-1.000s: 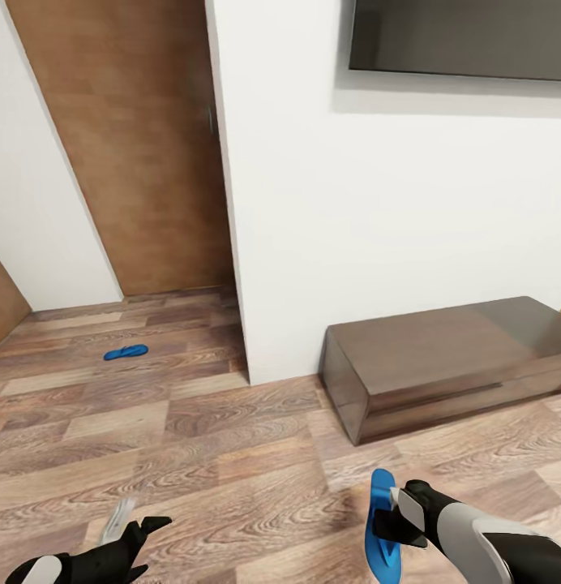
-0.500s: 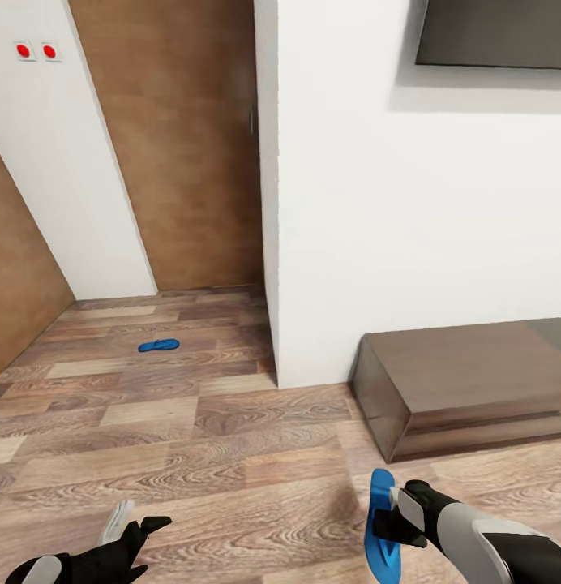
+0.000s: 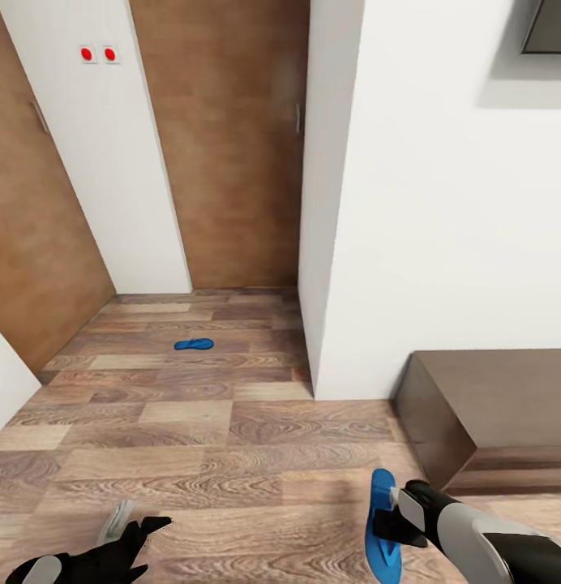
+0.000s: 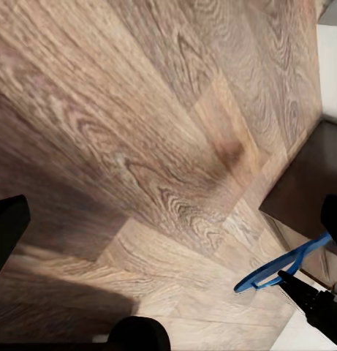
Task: In the bedroom, move the book from the bed onto either nightstand, and place the two sandals side by side next to the bed.
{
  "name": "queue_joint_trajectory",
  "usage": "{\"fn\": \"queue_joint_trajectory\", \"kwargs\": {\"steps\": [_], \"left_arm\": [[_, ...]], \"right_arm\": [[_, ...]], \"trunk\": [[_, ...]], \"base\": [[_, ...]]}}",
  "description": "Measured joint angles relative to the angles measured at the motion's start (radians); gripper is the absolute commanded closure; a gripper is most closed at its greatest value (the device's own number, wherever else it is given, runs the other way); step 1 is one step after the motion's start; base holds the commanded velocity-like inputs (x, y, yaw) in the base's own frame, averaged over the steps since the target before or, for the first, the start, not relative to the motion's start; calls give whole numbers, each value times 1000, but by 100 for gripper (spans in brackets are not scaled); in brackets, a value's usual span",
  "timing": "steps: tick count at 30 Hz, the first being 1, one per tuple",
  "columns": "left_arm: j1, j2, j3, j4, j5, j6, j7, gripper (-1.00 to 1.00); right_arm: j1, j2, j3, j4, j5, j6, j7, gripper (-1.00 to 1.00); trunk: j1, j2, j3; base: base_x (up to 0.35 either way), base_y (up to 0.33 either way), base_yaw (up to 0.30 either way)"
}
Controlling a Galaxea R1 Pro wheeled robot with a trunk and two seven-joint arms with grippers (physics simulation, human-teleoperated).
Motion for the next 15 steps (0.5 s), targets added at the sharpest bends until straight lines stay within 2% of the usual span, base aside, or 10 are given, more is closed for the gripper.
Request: {"fn": "queue_joint_trajectory", "kwargs": {"steps": [5, 15], "left_arm": [[0, 0, 0, 0, 0, 0, 0, -100], [0, 0, 0, 0, 0, 0, 0, -100]], "right_arm": [[0, 0, 0, 0, 0, 0, 0, 100], [0, 0, 0, 0, 0, 0, 0, 100]], "trunk": [[0, 0, 0], [0, 0, 0]], "base": [[201, 198, 128], [210, 198, 18]]}}
